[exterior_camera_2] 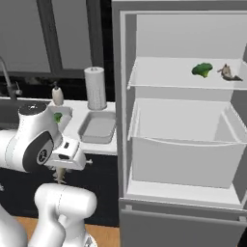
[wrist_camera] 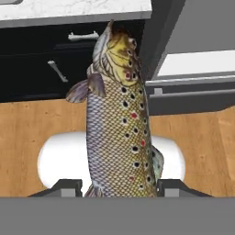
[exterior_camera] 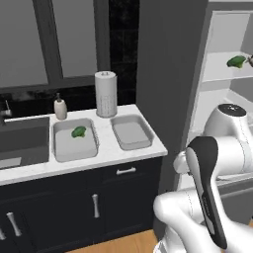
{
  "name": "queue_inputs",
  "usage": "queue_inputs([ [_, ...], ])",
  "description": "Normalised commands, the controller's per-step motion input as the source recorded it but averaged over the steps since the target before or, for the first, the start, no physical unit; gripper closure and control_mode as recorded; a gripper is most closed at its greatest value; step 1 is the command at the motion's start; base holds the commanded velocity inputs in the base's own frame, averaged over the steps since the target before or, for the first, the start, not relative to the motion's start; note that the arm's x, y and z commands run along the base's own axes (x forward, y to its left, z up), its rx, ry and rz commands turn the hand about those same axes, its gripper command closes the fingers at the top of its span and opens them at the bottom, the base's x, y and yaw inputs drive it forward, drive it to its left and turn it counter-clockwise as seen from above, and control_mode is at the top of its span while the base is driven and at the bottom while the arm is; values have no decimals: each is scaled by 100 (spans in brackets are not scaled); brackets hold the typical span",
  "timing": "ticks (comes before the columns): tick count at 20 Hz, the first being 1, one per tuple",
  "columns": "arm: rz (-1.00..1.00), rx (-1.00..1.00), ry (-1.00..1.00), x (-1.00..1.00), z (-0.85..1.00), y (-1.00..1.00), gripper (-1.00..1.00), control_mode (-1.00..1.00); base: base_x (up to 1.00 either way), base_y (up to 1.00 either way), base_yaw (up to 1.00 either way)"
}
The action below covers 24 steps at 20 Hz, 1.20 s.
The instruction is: Place one broccoli and one fish in each tupperware on the nearby counter, to pack two identical lunches.
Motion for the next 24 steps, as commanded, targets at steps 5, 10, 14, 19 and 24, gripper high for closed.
queue_inputs([
  [5, 0, 0, 0, 0, 0, 0, 100, 100, 22, 99, -2],
  [10, 0, 0, 0, 0, 0, 0, 100, 100, 63, 71, -8],
  [14, 0, 0, 0, 0, 0, 0, 100, 100, 55, 58, -4],
  [19, 0, 0, 0, 0, 0, 0, 100, 100, 47, 6, 0],
  [24, 0, 0, 0, 0, 0, 0, 100, 100, 61, 0, 1],
])
